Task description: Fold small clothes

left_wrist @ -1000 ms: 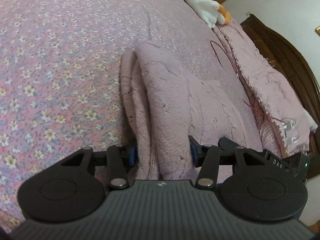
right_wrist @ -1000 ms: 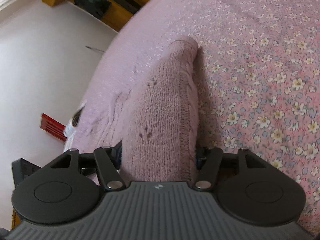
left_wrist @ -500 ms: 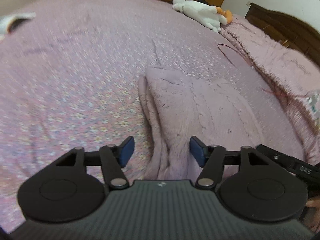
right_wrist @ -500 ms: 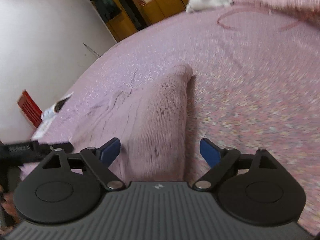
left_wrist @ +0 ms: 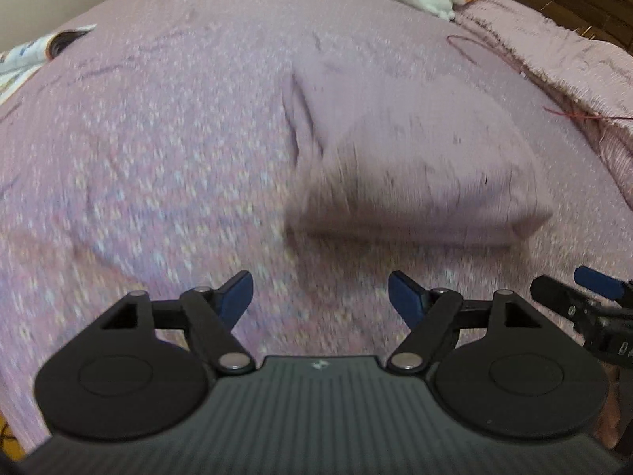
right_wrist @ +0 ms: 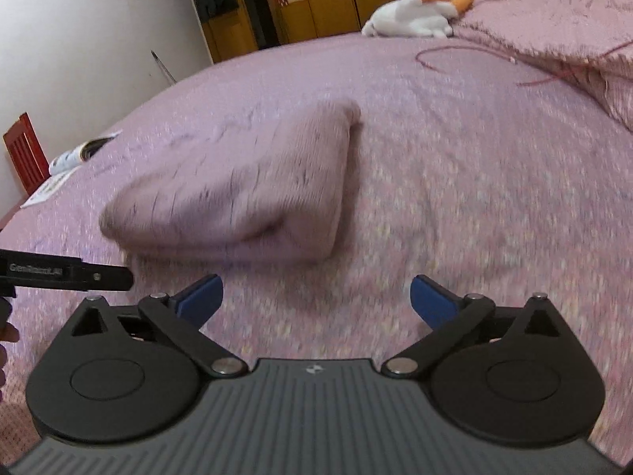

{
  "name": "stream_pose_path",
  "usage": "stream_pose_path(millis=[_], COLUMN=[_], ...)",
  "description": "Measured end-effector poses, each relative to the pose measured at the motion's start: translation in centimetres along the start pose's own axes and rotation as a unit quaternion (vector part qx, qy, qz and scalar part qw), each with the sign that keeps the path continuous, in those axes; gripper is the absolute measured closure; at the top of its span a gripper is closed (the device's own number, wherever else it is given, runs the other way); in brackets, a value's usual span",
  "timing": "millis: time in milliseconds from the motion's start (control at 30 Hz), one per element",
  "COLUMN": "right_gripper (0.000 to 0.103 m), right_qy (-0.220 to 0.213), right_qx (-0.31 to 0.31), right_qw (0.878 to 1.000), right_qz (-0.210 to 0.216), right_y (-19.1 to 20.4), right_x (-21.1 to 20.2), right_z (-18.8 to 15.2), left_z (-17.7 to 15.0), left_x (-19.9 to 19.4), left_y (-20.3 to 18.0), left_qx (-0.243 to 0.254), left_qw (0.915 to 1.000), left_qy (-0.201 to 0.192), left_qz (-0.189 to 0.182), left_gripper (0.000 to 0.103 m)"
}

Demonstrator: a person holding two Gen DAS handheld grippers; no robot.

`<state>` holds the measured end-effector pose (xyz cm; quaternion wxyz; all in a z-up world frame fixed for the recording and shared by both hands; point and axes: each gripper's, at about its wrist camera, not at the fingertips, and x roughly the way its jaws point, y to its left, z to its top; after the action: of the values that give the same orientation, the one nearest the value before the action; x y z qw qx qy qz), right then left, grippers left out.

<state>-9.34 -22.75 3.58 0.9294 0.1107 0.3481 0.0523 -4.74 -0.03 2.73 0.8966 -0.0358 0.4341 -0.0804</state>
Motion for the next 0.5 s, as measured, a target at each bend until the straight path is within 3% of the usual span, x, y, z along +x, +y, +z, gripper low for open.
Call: stream_pose_path(millis=[200,367,500], right_gripper=[0.0,0.0,0.0], right_qy=[-0.001,-0.035,-0.035], right_qx=[-0.013,0.007,0.035], right_qw=[1.0,0.999,0.999], right_qz=[-0.012,-0.006,-0.006], right_y=[0.7,0.8,0.4], right_x=[-0.2,-1.3,-1.8], right_z=[-1.1,-1.7,-1.8], left_z=[-2.4,-3.2,-3.7], left_x=[-0.3,-0.9,-1.5], left_y=[-1.5,-2.0,-2.1], left_qx=[0.032,0.04,0.042], left_qw=[0.9985,0.9986,0.998], left_qy=[-0.02,-0.016,-0.028], left_qz=[0.04,0.03,0.039], left_gripper=[0.026,0.026,0.026])
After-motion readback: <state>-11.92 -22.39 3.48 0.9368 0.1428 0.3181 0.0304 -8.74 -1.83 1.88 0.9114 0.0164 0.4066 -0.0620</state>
